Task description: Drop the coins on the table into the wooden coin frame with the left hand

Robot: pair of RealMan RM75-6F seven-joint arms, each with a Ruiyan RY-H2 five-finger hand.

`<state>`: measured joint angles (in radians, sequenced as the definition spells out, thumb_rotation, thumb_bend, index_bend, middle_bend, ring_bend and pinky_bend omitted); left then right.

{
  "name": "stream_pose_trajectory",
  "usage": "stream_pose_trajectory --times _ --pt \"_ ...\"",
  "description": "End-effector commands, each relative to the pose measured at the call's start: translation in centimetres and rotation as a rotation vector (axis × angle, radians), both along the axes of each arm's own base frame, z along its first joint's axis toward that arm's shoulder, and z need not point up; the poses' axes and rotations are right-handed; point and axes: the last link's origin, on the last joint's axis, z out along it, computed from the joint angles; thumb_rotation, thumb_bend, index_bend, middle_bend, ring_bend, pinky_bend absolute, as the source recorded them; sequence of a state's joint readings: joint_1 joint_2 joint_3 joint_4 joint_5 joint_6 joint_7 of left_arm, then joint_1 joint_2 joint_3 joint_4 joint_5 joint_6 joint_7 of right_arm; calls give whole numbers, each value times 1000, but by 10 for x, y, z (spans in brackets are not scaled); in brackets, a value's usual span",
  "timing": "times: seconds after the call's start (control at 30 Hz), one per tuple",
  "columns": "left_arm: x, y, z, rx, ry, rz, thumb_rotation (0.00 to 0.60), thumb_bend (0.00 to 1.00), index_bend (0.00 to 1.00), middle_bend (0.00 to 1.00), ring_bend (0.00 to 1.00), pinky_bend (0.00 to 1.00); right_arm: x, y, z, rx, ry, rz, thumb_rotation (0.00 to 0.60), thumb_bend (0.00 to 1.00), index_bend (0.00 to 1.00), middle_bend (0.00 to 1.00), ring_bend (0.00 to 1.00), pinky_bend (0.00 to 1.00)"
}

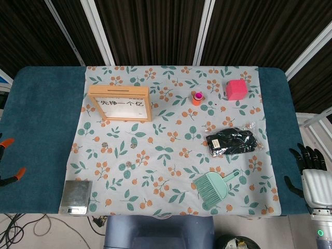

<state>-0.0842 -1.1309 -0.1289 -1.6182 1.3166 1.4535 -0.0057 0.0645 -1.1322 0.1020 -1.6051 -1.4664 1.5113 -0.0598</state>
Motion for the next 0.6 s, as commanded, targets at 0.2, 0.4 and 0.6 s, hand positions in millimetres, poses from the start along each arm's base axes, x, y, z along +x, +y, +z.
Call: stream_pose_trajectory --times 0.2,0.4,0.6 --pt "-1 1 -1 4 12 5 600 192 174 0 0 0 -1 0 1 -21 -8 -23 600 394 169 72 27 0" --pt "0 3 -3 4 18 -14 600 193 173 0 0 0 -1 0 -1 -22 -16 -34 600 394 169 72 27 0" --pt "4 4 -5 31 15 -61 600 193 177 0 0 0 0 2 -2 -28 -18 -40 600 394 169 72 27 0"
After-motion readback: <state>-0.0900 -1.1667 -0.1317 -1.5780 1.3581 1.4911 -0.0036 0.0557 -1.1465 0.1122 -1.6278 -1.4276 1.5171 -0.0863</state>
